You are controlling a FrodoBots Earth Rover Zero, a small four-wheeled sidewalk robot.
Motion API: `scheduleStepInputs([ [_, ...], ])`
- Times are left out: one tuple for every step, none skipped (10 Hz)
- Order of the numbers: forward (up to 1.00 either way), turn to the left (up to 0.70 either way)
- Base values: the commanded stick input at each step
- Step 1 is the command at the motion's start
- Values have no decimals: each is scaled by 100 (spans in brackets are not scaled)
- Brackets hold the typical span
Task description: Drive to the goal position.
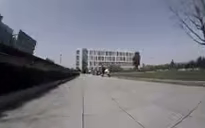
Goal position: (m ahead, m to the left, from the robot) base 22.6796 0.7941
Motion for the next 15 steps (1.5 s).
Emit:
scheduleStepInputs([
  [70,35],
  [70,35],
  [70,30],
  [70,3],
  [70,1],
  [70,0],
  [70,0],
  [70,0],
  [70,0],
  [70,0],
  [70,0],
  [70,0],
  [70,-4],
  [70,-10],
  [70,-16],
])
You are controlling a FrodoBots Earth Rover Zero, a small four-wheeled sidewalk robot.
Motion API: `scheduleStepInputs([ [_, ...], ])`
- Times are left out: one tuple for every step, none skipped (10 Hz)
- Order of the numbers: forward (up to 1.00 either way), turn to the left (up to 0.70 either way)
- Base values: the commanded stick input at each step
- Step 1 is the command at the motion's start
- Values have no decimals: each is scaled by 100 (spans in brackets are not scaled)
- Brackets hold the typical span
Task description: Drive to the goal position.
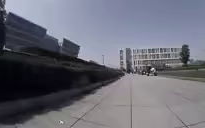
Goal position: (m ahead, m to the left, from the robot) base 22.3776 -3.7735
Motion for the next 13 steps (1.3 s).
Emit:
scheduleStepInputs([
  [70,-34],
  [70,-30],
  [70,-2],
  [70,-2],
  [70,-2],
  [70,-2],
  [70,-2],
  [70,-2],
  [70,-2],
  [70,-2],
  [70,-2],
  [70,-2],
  [70,-2],
])
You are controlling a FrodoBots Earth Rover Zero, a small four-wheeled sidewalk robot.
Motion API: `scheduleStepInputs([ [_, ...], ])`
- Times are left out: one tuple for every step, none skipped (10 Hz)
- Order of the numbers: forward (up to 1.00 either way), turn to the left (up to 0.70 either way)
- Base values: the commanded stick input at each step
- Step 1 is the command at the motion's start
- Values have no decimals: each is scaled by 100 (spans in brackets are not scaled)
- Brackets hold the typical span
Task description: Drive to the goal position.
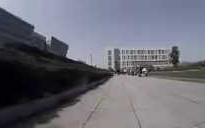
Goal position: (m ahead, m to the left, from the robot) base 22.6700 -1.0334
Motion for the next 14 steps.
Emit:
scheduleStepInputs([
  [70,-2],
  [70,-2],
  [70,-2],
  [70,-2],
  [70,-2],
  [70,-2],
  [70,-3],
  [70,-34],
  [70,-12],
  [70,-2],
  [70,-2],
  [70,-2],
  [70,-2],
  [70,-2],
])
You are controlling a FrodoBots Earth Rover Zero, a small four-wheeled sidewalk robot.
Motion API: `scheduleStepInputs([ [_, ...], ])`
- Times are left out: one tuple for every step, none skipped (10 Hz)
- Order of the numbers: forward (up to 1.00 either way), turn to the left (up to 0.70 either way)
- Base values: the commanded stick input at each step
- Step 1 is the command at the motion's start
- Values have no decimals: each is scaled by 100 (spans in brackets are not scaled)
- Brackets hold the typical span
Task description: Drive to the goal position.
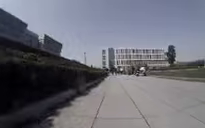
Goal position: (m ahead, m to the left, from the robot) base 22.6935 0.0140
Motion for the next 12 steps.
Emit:
scheduleStepInputs([
  [70,-2],
  [70,-2],
  [70,-2],
  [70,-2],
  [70,-2],
  [70,-2],
  [70,-2],
  [70,-2],
  [70,-2],
  [70,-2],
  [70,-2],
  [70,-2],
])
